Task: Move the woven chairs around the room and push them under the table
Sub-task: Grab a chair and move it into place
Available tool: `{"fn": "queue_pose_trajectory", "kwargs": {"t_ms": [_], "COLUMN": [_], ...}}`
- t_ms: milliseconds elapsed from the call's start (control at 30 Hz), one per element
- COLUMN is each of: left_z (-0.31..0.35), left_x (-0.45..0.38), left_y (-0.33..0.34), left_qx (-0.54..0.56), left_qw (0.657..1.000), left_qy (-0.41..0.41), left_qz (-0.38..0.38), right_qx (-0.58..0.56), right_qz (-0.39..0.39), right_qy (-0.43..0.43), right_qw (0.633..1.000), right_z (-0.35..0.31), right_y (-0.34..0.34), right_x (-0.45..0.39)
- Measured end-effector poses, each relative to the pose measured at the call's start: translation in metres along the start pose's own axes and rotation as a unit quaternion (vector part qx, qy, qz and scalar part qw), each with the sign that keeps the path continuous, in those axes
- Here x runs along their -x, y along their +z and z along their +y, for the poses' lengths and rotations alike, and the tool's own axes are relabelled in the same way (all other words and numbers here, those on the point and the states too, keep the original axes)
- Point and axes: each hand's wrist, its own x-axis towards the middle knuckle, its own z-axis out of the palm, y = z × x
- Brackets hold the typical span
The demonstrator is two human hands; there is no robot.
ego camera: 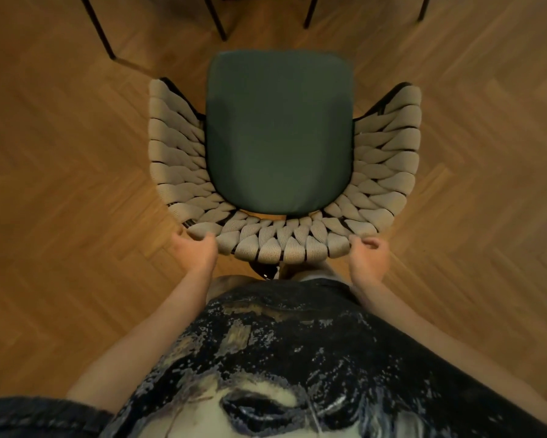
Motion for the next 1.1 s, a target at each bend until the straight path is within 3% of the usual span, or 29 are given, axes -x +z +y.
{"fn": "queue_pose_trajectory", "kwargs": {"t_ms": [67, 133, 433, 1100], "left_z": [0.002, 0.003, 0.019, 0.187], "left_x": [-0.005, -0.009, -0.021, -0.069], "left_y": [0.007, 0.011, 0.022, 0.087], "left_qx": [0.163, 0.191, 0.159, 0.186], "left_qw": [0.978, 0.971, 0.983, 0.975], "left_qy": [-0.118, -0.129, -0.092, -0.113], "left_qz": [-0.049, -0.065, -0.030, -0.037], "right_qx": [-0.144, -0.190, -0.165, -0.114], "right_qz": [-0.055, -0.102, -0.071, -0.108], "right_qy": [0.189, 0.241, 0.220, 0.165], "right_qw": [0.970, 0.946, 0.959, 0.974], "right_z": [0.003, 0.004, -0.024, -0.212], "right_y": [0.011, 0.021, 0.035, 0.085], "right_x": [-0.016, -0.033, -0.037, -0.117]}}
